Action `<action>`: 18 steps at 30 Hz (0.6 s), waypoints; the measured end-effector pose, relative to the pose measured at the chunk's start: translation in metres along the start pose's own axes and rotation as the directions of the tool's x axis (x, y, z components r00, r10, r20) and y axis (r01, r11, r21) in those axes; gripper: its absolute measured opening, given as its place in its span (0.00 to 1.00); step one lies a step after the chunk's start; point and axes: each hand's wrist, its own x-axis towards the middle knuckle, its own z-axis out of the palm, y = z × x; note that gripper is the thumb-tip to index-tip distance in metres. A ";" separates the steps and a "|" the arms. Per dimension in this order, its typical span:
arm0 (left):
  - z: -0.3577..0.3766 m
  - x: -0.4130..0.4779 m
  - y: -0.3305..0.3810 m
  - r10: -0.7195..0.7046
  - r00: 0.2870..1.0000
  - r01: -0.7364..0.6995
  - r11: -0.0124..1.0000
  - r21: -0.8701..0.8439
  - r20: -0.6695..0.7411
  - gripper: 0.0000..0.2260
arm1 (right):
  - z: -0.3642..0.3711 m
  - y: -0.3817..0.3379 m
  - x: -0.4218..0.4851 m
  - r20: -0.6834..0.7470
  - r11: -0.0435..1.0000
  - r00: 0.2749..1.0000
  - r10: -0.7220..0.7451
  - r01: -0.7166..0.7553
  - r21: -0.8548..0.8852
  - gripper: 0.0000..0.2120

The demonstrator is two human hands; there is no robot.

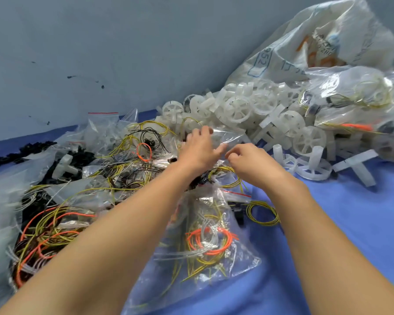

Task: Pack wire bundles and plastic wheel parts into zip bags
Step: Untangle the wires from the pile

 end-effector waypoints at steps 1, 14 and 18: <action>0.006 0.002 0.005 0.049 0.998 -0.045 0.993 0.110 -0.031 0.33 | -0.001 0.003 0.001 -0.013 1.000 1.000 0.016 -0.016 0.010 0.16; -0.065 -0.014 0.000 -0.150 0.987 0.065 0.665 -0.744 -0.048 0.05 | 0.001 -0.007 0.012 -0.232 0.900 0.960 0.157 -0.043 0.433 0.18; -0.114 -0.066 -0.022 -0.093 0.973 0.219 0.076 -0.973 0.212 0.06 | 0.010 -0.034 -0.001 -0.032 0.693 0.995 0.095 -0.043 0.720 0.24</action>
